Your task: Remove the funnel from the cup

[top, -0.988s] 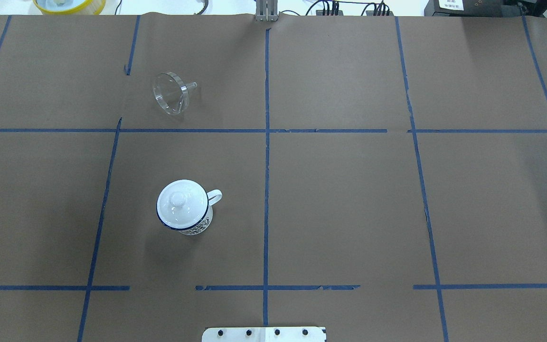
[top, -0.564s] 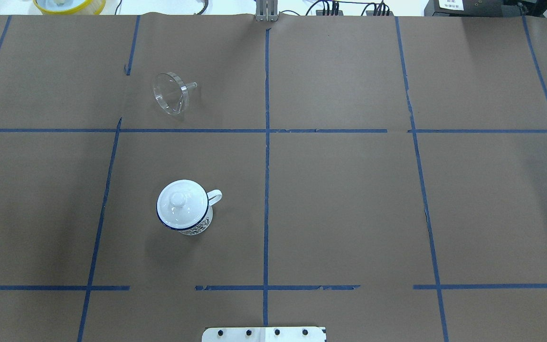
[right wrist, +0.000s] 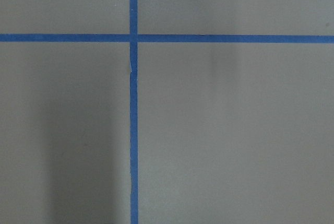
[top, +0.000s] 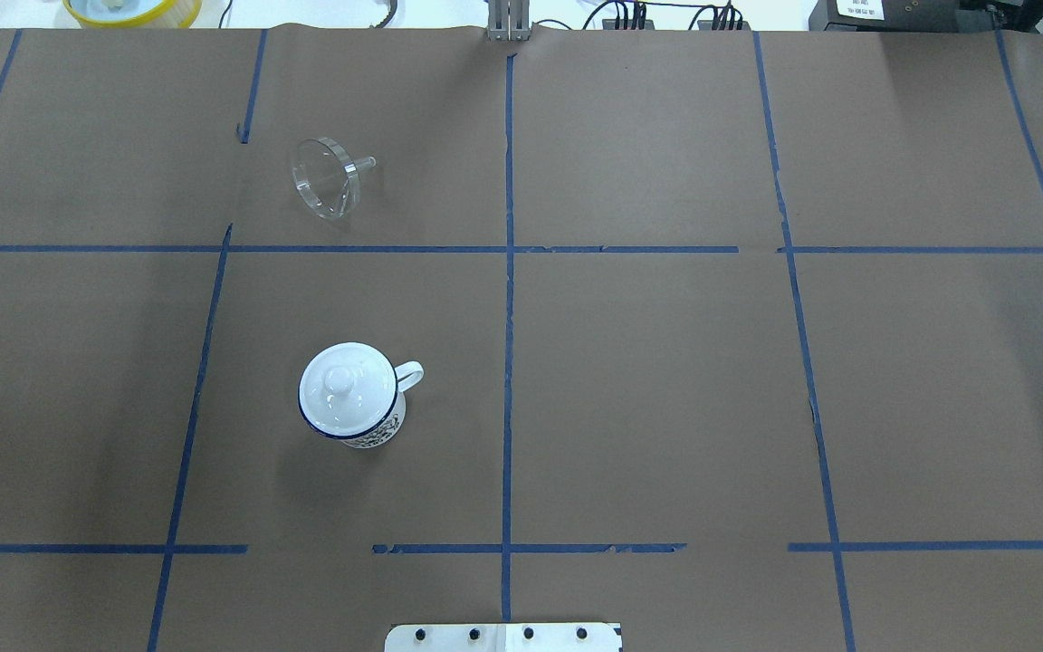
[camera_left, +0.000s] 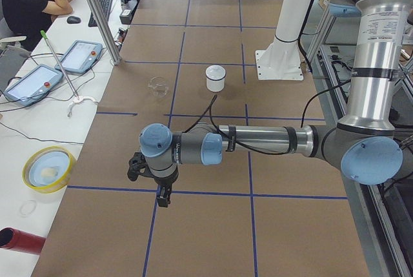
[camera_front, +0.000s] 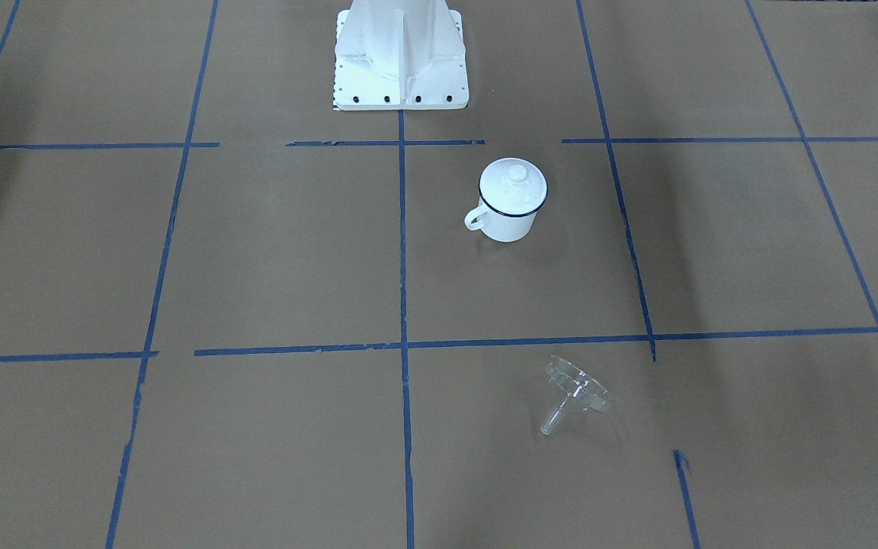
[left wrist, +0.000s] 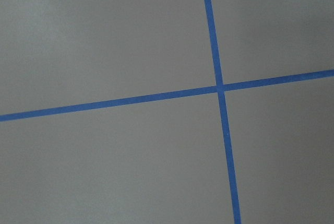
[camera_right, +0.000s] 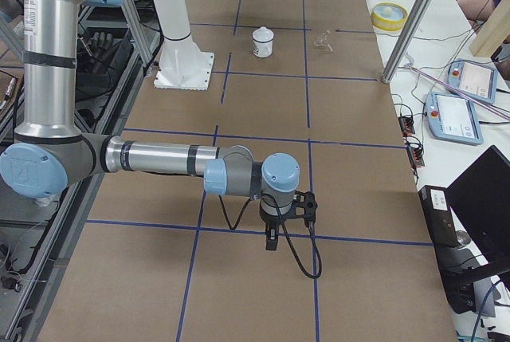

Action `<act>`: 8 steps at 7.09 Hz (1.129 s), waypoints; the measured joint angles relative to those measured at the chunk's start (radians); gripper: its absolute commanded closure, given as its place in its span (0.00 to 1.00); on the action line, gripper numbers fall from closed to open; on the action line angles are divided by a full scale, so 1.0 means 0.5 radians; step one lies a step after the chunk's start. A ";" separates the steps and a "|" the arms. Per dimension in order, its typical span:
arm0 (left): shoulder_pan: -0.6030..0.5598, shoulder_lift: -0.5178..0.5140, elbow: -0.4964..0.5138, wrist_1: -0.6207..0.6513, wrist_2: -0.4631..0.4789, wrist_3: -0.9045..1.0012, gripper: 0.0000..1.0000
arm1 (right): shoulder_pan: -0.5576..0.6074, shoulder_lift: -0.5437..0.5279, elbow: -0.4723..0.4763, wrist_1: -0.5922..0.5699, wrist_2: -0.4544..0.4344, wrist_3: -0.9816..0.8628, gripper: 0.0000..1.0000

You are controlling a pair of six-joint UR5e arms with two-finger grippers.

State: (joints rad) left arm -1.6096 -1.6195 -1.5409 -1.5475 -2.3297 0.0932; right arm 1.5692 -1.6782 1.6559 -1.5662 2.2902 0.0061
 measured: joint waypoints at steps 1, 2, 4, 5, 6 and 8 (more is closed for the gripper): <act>-0.001 0.012 -0.015 0.012 -0.014 -0.044 0.00 | 0.000 0.000 0.000 0.000 0.000 0.000 0.00; -0.002 0.024 -0.019 0.013 -0.023 -0.065 0.00 | 0.000 0.000 0.000 0.000 0.000 0.000 0.00; 0.000 0.043 -0.019 -0.008 -0.030 -0.073 0.00 | 0.000 0.000 0.000 0.000 0.000 0.000 0.00; 0.001 0.046 -0.018 -0.037 -0.031 -0.073 0.00 | 0.000 0.000 0.001 0.000 0.000 0.000 0.00; 0.003 0.045 -0.018 -0.058 -0.031 -0.073 0.00 | 0.000 0.000 0.000 0.000 0.000 0.000 0.00; 0.004 0.034 0.002 -0.117 -0.029 -0.074 0.00 | 0.000 0.000 0.000 0.000 0.000 0.000 0.00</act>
State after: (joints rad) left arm -1.6077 -1.6023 -1.5399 -1.6061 -2.3441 0.0560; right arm 1.5693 -1.6782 1.6560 -1.5662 2.2902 0.0061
